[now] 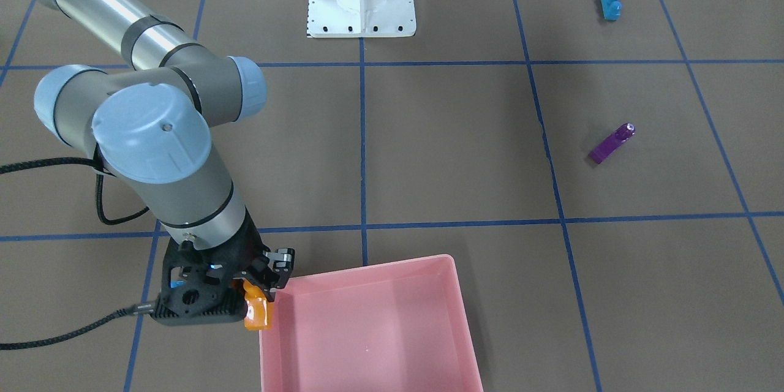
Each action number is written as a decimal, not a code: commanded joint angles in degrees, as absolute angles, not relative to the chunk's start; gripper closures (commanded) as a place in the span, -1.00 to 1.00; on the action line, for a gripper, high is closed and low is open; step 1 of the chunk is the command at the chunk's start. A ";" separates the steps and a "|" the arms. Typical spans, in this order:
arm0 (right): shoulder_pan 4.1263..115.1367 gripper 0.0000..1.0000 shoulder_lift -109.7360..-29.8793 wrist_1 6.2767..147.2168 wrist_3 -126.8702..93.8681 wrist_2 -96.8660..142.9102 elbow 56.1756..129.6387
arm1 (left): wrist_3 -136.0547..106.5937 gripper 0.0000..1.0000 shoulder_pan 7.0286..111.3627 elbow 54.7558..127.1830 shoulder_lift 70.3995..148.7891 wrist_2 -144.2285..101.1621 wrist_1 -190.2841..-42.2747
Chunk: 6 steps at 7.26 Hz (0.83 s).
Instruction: Put all blocks into box
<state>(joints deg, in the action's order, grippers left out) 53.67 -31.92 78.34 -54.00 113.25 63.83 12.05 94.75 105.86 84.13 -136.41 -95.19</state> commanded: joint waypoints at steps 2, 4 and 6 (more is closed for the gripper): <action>51.60 1.00 -23.03 74.30 -54.05 109.08 46.88 | 12.04 -1.00 94.75 105.73 84.20 -136.41 -95.27; 49.93 1.00 -23.03 70.84 -53.53 105.13 42.02 | 12.04 -1.00 94.75 105.56 84.20 -136.41 -95.19; 49.05 0.37 -23.12 70.84 -53.53 105.03 41.92 | 12.04 -1.00 94.75 105.47 84.20 -136.41 -95.27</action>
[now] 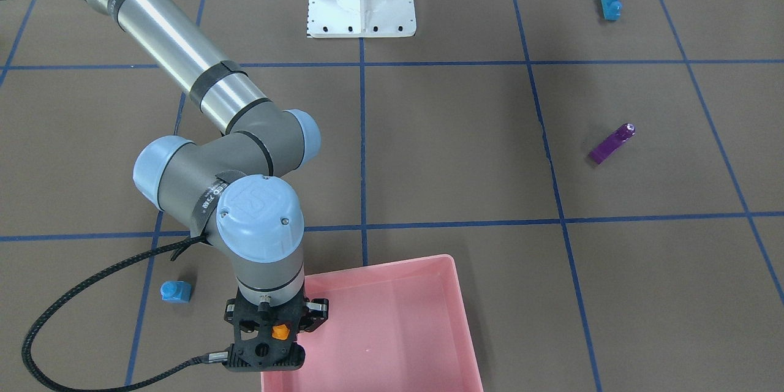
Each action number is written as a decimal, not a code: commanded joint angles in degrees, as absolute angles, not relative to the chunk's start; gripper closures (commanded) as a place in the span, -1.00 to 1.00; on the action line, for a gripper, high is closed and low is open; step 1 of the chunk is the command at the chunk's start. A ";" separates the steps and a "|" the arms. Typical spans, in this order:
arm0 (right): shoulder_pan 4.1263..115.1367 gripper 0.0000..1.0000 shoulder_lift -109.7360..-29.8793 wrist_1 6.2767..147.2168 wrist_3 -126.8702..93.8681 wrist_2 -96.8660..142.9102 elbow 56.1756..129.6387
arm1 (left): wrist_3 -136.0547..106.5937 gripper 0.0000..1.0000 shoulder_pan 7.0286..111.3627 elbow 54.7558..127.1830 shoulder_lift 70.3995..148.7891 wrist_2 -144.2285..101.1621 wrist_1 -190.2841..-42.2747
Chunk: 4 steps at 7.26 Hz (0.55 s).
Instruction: Put all blocks into box
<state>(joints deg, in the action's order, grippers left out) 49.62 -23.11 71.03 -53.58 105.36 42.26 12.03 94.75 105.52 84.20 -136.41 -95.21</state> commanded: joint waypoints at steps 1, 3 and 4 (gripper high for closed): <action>48.87 -0.35 -23.12 71.01 -53.53 104.94 41.92 | 12.04 -1.00 94.75 105.47 84.20 -136.41 -95.19; 48.95 -0.98 -23.12 71.28 -53.70 104.94 42.10 | 12.04 -1.00 94.75 105.47 84.20 -136.41 -95.19; 49.22 -0.98 -22.85 71.37 -53.61 105.03 42.71 | 12.04 -1.00 94.75 105.47 84.46 -136.41 -95.27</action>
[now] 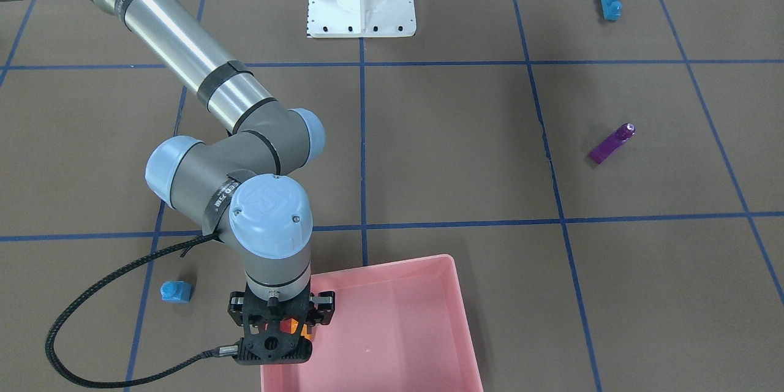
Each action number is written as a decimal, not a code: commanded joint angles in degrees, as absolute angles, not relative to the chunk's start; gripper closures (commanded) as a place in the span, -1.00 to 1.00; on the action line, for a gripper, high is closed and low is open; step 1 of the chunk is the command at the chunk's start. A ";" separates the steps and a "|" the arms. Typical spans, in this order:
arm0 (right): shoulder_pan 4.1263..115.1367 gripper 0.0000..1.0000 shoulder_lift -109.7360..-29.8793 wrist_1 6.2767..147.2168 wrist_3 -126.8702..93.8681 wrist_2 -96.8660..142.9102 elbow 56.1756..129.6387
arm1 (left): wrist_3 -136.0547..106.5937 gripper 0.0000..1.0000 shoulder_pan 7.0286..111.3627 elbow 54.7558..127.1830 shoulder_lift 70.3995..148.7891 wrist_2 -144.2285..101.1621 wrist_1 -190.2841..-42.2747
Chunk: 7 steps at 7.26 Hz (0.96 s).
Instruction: Put all blocks into box
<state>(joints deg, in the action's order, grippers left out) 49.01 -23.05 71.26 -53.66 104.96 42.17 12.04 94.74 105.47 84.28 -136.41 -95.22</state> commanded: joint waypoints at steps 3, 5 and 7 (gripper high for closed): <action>52.54 -0.98 -23.81 82.58 -50.74 110.97 54.97 | 11.78 -1.00 94.75 107.22 84.46 -137.54 -99.81; 54.66 -0.99 -30.19 87.87 -48.18 115.13 67.16 | 10.46 -1.00 91.17 107.31 84.81 -137.46 -107.97; 57.99 -0.99 -42.22 92.87 -43.61 118.72 82.98 | 5.40 -1.00 82.39 107.14 85.08 -137.29 -111.27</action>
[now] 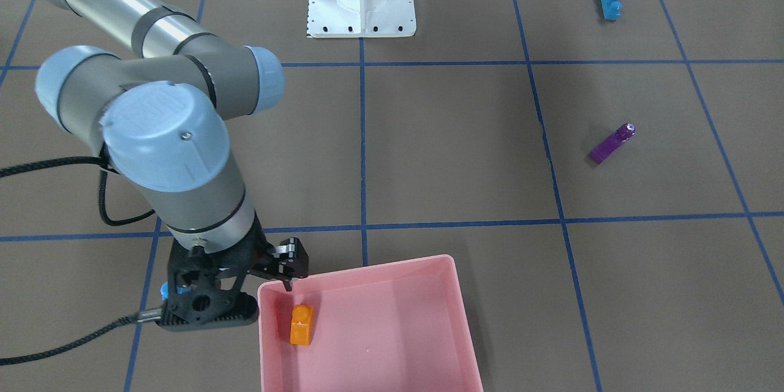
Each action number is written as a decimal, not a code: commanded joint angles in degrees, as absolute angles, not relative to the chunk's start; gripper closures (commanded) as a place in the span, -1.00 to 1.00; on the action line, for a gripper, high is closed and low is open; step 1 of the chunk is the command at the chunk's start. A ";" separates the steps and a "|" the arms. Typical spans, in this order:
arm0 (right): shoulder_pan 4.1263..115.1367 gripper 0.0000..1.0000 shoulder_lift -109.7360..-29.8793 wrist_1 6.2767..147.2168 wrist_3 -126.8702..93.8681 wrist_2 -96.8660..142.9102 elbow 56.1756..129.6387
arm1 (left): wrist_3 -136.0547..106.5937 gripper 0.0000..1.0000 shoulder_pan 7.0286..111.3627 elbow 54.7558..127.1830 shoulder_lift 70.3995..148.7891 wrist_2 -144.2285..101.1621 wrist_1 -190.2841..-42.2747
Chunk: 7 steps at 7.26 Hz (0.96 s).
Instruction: Put all blocks into box
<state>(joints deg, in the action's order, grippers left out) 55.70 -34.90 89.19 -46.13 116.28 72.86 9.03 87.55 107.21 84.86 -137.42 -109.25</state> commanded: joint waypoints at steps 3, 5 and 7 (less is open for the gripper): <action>60.20 -0.99 -58.92 102.99 -35.26 119.70 105.57 | 2.38 -1.00 71.75 106.61 84.29 -135.80 -114.96; 60.29 -0.99 -67.37 103.01 -34.02 120.23 114.13 | 1.07 -1.00 64.38 106.61 83.32 -128.80 -117.07; 60.38 -0.99 -71.18 102.92 -33.22 120.15 118.37 | -4.89 -1.00 54.63 106.26 83.23 -121.84 -118.20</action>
<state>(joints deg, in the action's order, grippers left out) 60.33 -68.56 102.89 -33.71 120.13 115.41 -1.40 60.65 106.51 83.31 -126.02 -117.32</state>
